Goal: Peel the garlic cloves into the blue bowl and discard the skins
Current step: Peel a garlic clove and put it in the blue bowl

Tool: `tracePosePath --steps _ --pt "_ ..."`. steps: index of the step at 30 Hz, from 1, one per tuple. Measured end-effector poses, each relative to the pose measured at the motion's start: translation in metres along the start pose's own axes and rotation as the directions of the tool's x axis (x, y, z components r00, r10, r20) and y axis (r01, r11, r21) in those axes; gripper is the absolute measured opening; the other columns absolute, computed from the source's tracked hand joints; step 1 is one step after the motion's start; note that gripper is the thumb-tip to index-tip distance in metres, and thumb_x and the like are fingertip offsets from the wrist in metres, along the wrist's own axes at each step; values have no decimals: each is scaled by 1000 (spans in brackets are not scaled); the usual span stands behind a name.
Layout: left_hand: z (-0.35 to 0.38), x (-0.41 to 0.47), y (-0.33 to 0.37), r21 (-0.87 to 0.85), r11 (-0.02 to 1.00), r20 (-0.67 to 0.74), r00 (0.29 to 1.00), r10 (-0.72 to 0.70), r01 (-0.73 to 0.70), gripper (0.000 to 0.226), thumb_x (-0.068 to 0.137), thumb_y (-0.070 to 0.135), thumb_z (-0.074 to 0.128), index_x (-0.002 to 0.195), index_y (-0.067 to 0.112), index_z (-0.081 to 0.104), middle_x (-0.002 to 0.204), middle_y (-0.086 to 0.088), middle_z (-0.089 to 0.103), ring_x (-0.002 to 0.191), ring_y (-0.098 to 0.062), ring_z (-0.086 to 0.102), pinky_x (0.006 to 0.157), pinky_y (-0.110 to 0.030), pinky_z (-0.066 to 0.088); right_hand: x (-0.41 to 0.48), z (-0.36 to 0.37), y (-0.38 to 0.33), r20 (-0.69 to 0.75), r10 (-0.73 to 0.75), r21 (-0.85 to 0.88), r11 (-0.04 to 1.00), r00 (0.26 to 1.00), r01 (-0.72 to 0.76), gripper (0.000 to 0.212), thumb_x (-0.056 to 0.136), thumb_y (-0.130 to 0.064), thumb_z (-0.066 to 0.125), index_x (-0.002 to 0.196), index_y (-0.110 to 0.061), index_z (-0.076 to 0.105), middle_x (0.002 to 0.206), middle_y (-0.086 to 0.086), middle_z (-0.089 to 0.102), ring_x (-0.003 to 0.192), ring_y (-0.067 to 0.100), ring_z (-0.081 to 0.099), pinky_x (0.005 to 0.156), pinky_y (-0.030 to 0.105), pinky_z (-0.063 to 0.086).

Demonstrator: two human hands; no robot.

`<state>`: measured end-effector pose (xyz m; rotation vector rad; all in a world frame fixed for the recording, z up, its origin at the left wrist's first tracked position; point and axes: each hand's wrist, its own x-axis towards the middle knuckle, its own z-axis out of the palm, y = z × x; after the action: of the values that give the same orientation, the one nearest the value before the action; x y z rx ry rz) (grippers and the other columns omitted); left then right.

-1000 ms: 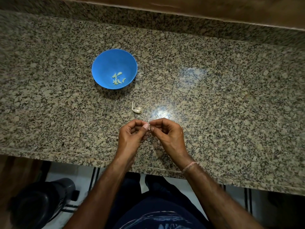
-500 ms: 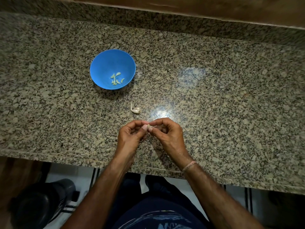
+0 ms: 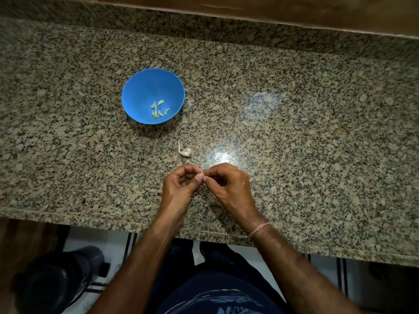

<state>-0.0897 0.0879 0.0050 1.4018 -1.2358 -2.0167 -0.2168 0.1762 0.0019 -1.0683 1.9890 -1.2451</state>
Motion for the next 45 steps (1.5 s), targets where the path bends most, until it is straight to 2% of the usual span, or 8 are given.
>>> tracePosePath --steps 6,12,18,21,31,37,41,45 --pt "-2 -1 0 118 990 8 997 80 -81 12 91 -2 72 101 6 71 105 -12 74 103 -27 73 89 -31 61 2 1 6 54 -112 -204 971 992 121 8 94 -19 76 93 -12 76 86 -5 67 73 0 60 65 9 48" --pt "-2 -1 -3 128 986 31 994 107 -110 10 92 -1 70 101 5 71 103 -15 73 102 -29 73 92 -36 61 4 6 6 88 -45 -247 967 995 66 17 99 -28 69 89 -15 66 85 -5 59 72 9 56 60 19 47" --pt "-3 3 -7 26 999 24 999 45 -45 14 95 -1 66 102 10 69 112 -19 71 105 -29 69 91 -34 57 3 6 0 132 234 70 967 963 -244 17 103 -23 62 93 -10 66 82 -3 62 64 -3 49 57 11 43" --pt "-4 6 -11 30 999 9 1000 22 -22 17 97 -1 64 102 14 70 112 -16 71 101 -26 69 87 -33 55 2 8 -1 145 276 118 949 950 -293 17 104 -23 60 95 -9 66 83 0 63 63 -3 49 57 13 44" --pt "-7 6 -12 61 997 -26 998 57 -56 7 99 10 68 103 12 73 105 -13 76 100 -28 74 86 -33 60 1 13 -1 102 173 -51 984 980 -169 17 104 -23 60 91 -12 61 86 -4 58 73 5 50 62 13 39" --pt "-7 5 -15 -58 995 -28 996 -79 78 12 101 10 63 108 12 72 99 -7 72 86 -14 65 74 -24 55 -1 14 4 29 129 -161 979 991 -123 14 102 -19 62 89 -13 64 86 -4 61 78 10 57 67 20 45" --pt "-6 6 -18 -111 986 -53 990 -130 124 12 101 9 63 108 13 72 90 -2 71 81 -12 64 69 -23 53 -2 12 9 -8 35 -328 944 999 -36 12 100 -10 64 108 -12 73 103 -3 66 89 9 61 77 22 56" --pt "-2 4 -17 -88 991 -93 990 -104 96 11 101 8 63 107 12 71 88 1 71 80 -11 64 70 -25 53 -6 14 6 -91 -32 -398 917 995 -7 19 102 -14 64 117 -18 75 105 -5 72 88 8 66 70 25 58"
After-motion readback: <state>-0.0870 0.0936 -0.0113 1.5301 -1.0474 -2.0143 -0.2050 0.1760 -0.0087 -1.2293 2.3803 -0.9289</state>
